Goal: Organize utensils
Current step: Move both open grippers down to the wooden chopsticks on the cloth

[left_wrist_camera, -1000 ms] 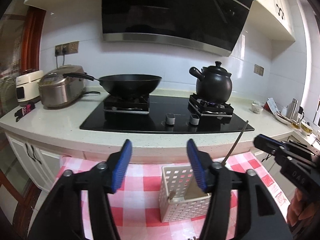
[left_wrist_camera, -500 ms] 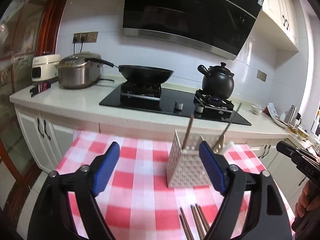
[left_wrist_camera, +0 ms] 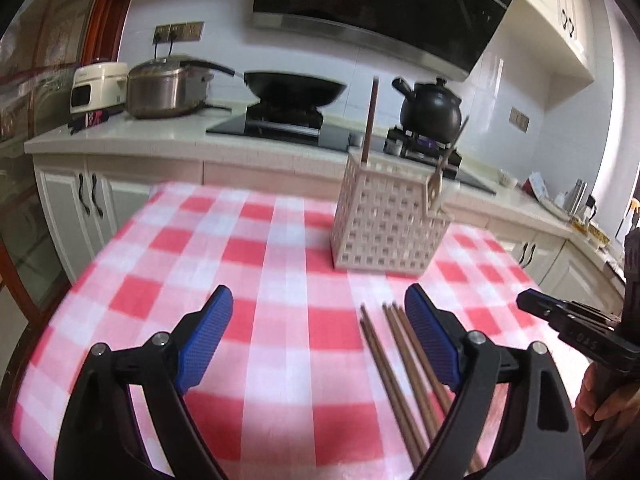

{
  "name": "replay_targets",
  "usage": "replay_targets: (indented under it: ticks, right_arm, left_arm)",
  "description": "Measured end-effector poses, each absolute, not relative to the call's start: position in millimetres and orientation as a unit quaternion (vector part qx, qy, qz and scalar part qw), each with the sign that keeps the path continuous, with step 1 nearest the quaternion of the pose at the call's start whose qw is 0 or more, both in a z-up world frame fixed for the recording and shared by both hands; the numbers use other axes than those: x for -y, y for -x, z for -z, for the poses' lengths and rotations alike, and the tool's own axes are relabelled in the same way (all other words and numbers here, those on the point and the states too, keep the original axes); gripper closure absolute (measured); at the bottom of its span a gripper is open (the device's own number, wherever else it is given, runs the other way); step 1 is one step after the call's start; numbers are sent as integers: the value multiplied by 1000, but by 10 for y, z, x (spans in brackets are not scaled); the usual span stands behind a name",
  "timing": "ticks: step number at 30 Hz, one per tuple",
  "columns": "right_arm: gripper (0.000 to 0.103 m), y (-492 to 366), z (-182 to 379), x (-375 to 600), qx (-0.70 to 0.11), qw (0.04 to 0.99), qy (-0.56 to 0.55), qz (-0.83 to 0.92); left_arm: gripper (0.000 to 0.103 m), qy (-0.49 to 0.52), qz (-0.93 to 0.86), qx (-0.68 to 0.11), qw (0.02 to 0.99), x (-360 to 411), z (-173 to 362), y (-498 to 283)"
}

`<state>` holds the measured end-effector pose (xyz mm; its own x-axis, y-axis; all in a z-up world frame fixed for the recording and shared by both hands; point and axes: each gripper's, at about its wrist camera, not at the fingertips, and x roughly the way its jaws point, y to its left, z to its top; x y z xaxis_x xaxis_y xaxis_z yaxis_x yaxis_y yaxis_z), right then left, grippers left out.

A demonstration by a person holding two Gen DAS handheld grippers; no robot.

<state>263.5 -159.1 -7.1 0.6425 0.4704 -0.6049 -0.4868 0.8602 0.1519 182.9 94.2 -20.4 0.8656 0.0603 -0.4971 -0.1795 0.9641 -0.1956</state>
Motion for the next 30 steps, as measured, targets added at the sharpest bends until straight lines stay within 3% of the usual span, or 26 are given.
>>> replay_targets:
  ticks: [10,30]
  right_arm:
    - [84,-2608,440,1343,-368,889,24,-272]
    - [84,-2642,572,1509,-383,883,-7,-270]
  left_arm:
    - [18,118,-66,-311,941,-881,622,-1938]
    - [22,99,-66,-390,913,-578,952,-2298]
